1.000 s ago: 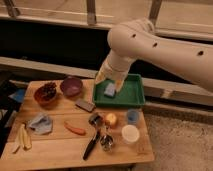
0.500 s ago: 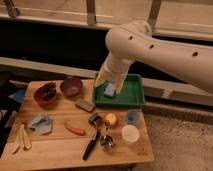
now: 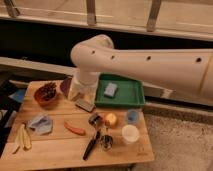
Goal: Place towel in purple bowl
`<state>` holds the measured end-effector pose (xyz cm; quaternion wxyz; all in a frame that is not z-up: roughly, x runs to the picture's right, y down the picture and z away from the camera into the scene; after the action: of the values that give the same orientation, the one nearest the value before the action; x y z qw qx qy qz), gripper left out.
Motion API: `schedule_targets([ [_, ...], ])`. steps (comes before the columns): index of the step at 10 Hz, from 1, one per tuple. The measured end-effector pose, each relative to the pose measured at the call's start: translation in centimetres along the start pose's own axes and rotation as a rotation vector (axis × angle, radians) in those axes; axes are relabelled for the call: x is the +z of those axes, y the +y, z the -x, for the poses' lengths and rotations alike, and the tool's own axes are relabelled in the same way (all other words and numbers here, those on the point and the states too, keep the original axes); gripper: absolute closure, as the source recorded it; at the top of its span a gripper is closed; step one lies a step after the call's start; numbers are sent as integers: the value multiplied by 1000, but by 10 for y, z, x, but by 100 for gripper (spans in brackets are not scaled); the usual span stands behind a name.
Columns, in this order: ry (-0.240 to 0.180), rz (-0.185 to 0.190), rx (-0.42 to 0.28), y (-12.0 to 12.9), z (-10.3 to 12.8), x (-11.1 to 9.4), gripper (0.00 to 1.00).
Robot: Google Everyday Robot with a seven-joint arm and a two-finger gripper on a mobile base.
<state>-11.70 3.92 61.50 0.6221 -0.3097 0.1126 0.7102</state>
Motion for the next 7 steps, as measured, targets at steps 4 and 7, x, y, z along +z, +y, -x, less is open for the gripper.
schedule_targets([
  [4,41,125,-93,77,-29,27,35],
  [7,39,129,-95,77,-29,27,35],
])
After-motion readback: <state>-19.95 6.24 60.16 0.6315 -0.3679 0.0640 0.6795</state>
